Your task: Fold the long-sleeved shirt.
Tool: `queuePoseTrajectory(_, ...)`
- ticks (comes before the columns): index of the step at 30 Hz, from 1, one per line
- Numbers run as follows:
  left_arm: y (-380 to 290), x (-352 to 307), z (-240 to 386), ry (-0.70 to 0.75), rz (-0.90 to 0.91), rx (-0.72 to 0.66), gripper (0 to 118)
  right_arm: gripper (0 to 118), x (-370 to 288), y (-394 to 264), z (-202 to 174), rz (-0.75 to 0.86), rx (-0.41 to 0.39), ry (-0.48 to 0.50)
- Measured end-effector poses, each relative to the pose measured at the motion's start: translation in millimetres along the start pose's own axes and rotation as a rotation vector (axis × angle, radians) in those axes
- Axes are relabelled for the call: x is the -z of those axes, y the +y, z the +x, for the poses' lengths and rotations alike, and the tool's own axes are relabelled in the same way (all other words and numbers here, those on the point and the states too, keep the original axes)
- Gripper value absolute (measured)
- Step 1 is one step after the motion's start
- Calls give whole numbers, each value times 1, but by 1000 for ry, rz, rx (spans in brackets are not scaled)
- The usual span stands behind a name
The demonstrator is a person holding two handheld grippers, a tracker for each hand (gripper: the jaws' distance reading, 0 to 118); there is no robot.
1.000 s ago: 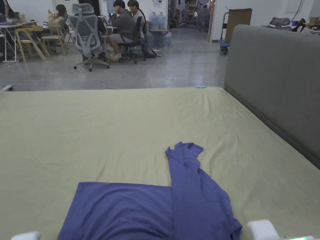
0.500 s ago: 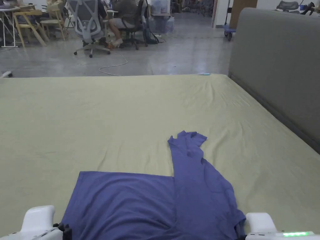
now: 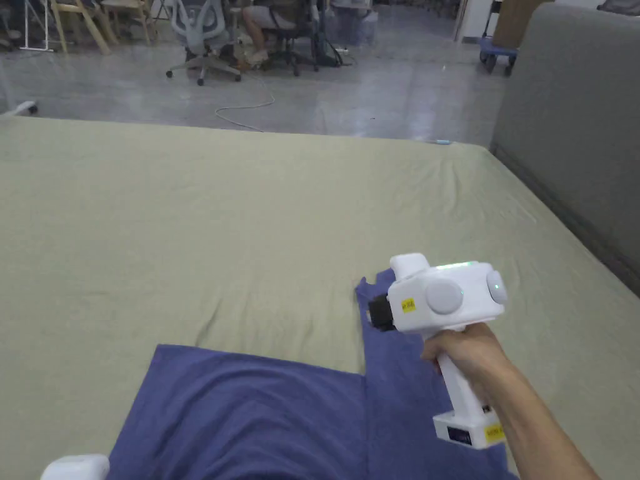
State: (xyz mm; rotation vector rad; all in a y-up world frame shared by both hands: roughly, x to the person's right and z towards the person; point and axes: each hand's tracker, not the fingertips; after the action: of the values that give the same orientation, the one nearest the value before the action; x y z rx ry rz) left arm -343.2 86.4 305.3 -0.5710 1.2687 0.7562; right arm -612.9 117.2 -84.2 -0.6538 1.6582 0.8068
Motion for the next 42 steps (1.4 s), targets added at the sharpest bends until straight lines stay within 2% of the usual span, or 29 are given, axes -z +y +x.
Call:
queuePoseTrajectory(1,-2,0,1,6,-5,-4,0,91,23,20,2,-46,-7,-9)
queuePoseTrajectory(5,-7,-7,3,31,29,9,0,89,79,57,14,-105,25,10)
queuePoseTrajectory(7,-9,-11,0,20,32,-11,0,89,122,68,26,-159,3,-68)
queuePoseTrajectory(8,-9,-12,-2,17,34,-23,0,86,132,70,27,-174,-20,-76)
queuePoseTrajectory(9,-8,-13,-3,16,28,-34,0,80,140,71,27,-176,-31,-68)
queuePoseTrajectory(11,-7,-10,-5,22,13,-36,0,48,151,66,25,-223,-36,-48)
queuePoseTrajectory(12,-7,-9,-6,34,8,-30,0,37,159,65,23,-274,-40,-41)
queuePoseTrajectory(13,-7,-7,-6,45,6,-25,0,29,166,61,21,-319,-51,-41)
queuePoseTrajectory(15,-7,-6,-6,72,14,-32,0,23,160,57,18,-267,-56,-64)
queuePoseTrajectory(16,-7,-6,-7,68,9,-42,0,6,159,58,18,-272,-37,-65)
queuePoseTrajectory(17,-8,-7,-7,59,8,-53,0,0,154,58,19,-266,12,-34)
queuePoseTrajectory(18,-8,-9,-6,51,11,-61,0,0,148,58,19,-250,33,-62)
queuePoseTrajectory(20,-10,-10,-3,45,10,-54,0,0,129,61,20,-193,59,-52)
queuePoseTrajectory(22,-12,-12,0,44,9,-37,0,0,88,59,14,-99,-20,-73)
queuePoseTrajectory(23,-13,-13,1,39,11,-38,0,0,59,56,9,-97,-44,-50)
queuePoseTrajectory(26,-16,-16,3,6,23,-59,0,0,-31,29,-5,54,-85,-24)
queuePoseTrajectory(30,-19,-26,14,-19,57,-56,0,0,-146,-46,-27,227,-69,53)
queuePoseTrajectory(32,-21,-30,19,-43,76,-49,0,0,-192,-95,-42,275,-19,51)
queuePoseTrajectory(34,-23,-33,21,-52,81,-43,0,0,-212,-140,-51,253,-11,63)
queuePoseTrajectory(37,-27,-37,27,-73,90,-27,0,0,-210,-197,-71,138,29,56)
queuePoseTrajectory(40,-33,-44,35,-81,94,-17,0,0,-168,-243,-78,-17,69,49)
queuePoseTrajectory(42,-34,-49,36,-95,104,-11,0,0,-140,-266,-79,-102,64,1)
